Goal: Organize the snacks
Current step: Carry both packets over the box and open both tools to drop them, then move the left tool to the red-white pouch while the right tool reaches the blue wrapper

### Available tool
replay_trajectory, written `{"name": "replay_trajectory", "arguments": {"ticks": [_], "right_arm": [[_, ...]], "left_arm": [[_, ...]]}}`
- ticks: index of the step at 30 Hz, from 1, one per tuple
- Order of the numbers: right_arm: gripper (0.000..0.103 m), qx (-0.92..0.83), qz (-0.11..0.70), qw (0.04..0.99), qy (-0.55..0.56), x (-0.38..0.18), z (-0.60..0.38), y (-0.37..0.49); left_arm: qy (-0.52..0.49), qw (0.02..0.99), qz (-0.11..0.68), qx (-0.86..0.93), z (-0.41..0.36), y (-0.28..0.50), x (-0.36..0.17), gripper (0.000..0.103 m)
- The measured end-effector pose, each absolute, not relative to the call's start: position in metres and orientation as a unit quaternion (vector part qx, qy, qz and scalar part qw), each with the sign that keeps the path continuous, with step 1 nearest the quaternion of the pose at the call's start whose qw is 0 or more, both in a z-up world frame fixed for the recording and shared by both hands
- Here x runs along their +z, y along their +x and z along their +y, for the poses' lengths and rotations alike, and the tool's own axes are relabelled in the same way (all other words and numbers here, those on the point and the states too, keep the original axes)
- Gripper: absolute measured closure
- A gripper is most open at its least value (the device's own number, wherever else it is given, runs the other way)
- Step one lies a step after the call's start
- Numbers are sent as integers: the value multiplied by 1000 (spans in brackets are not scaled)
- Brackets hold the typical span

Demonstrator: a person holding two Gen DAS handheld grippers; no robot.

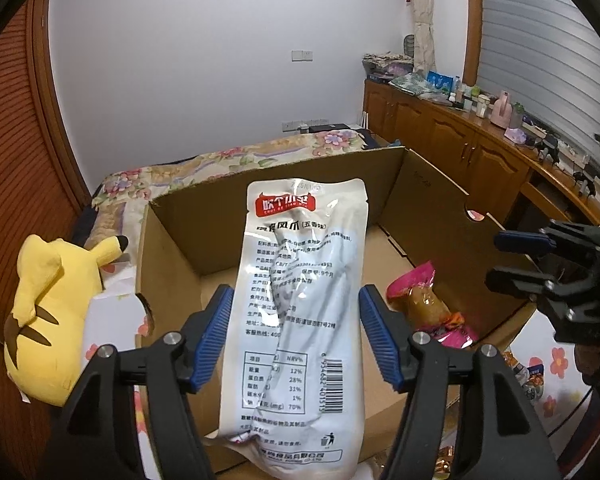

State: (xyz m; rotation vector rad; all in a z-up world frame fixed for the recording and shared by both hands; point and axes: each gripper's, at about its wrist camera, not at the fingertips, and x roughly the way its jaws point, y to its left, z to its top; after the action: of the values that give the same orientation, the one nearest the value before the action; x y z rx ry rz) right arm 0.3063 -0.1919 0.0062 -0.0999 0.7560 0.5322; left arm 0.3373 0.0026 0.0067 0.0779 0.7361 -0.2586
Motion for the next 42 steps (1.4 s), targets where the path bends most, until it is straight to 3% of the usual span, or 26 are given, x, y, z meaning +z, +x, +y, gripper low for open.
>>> {"name": "replay_trajectory", "arguments": {"ticks": [10,14,18,28,42], "right_arm": [[45,255,358,897,-50,16,-197,281],[44,253,357,898,-51,19,-199,273],[44,252,356,898,-53,21,-202,265],[44,246,350,903,-38,23,-221,225],[44,213,379,901,-10,-21,-249,162]], "left_arm": [[46,924,361,-120,-3,331,8,37],[52,931,344,-114,-6,332,13,28],[54,932,341,-115,-7,329,17,28],[58,933,322,-148,-13,262,22,28],[61,919,352,-168,-3,173,-40,28]]}}
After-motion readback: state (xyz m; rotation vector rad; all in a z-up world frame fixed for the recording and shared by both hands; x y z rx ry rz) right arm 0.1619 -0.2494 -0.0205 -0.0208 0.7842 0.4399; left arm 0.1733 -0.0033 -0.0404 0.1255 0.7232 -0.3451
